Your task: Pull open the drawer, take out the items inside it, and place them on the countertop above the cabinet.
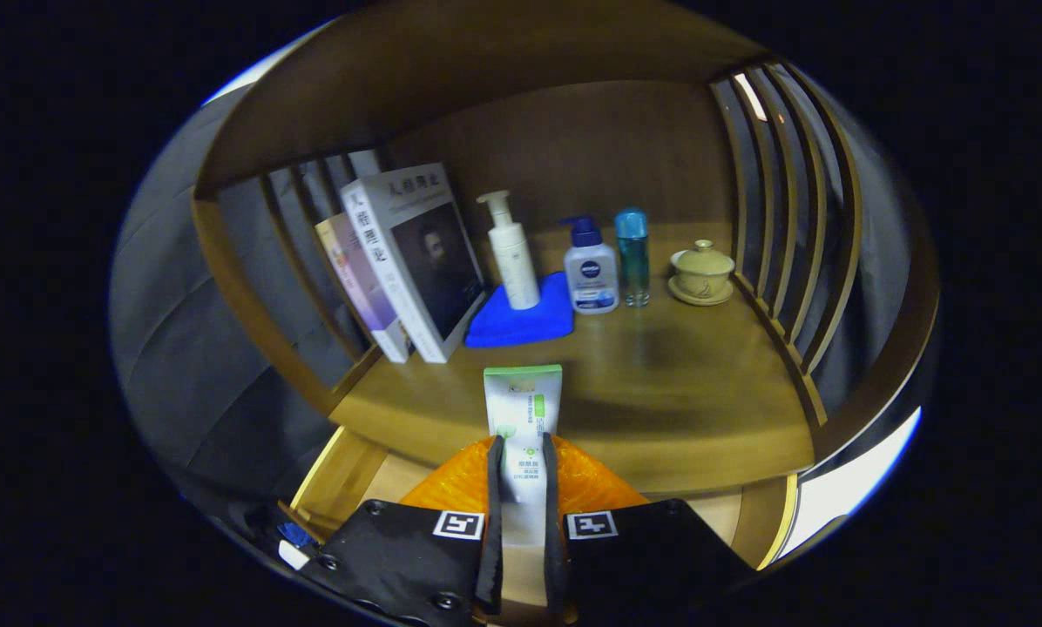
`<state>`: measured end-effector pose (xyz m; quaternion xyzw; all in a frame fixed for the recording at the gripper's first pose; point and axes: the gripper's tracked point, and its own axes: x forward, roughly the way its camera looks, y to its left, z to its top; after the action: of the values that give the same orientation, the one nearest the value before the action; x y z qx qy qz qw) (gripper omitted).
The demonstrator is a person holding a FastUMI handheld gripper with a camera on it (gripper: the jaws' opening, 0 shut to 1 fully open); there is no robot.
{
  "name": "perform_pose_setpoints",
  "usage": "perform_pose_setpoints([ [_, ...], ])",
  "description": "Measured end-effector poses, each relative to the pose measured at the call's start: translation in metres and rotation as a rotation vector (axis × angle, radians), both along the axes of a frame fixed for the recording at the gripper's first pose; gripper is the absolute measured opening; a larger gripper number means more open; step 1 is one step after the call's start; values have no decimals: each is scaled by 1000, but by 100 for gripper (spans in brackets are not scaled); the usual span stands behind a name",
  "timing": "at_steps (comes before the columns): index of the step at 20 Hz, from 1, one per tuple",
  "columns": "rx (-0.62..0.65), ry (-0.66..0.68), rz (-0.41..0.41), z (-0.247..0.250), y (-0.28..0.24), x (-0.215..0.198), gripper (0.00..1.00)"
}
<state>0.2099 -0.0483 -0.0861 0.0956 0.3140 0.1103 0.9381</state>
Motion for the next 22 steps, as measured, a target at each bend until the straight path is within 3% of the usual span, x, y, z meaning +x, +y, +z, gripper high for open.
perform_pose_setpoints([
  [6,-16,8,-115,-25,-11,44,21],
  [12,13,62,-151,-49,-4,65,24],
  [16,35,33,-155,-49,9,73,40],
  [17,41,23,-156,-52,13,73,40],
  [18,45,11,-156,-47,14,71,46],
  [22,-3,-57,-171,-47,8,63,100],
])
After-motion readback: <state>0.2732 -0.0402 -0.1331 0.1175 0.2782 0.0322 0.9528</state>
